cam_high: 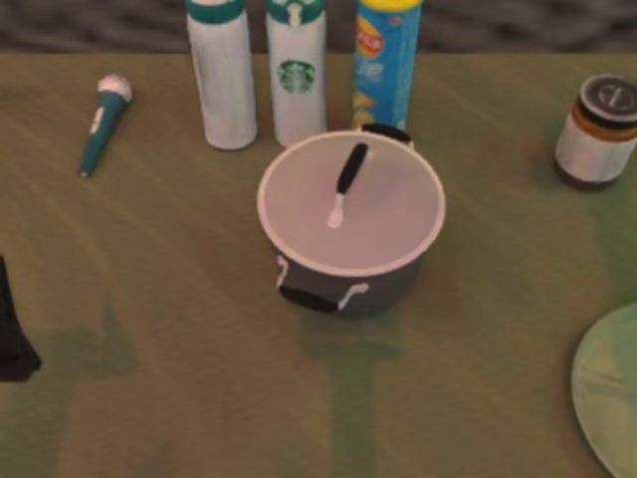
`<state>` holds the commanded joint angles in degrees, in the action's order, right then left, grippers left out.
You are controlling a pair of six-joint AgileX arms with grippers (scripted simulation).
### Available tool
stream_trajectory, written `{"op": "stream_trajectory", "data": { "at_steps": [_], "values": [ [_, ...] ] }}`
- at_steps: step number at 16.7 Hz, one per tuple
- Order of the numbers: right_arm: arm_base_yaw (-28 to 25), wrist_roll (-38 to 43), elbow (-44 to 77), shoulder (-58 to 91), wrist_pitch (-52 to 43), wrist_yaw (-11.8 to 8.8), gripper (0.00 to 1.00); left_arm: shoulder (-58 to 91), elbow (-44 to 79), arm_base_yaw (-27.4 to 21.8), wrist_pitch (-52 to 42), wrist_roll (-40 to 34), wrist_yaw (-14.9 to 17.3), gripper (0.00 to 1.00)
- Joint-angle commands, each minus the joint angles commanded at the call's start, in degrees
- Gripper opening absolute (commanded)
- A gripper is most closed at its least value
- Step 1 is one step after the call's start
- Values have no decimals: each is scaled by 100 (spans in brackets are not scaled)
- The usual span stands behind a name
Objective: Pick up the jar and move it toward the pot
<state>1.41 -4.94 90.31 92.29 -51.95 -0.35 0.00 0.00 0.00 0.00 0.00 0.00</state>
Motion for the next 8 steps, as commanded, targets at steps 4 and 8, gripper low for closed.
{"op": "stream_trajectory", "data": {
  "at_steps": [4,8],
  "values": [
    [-53,-222,2266,2326,-1108,-56,100,0,0,0,0,0,0,100],
    [-122,-420,4128,4219,-1880,-112,100,0,0,0,0,0,0,100]
  ]
}}
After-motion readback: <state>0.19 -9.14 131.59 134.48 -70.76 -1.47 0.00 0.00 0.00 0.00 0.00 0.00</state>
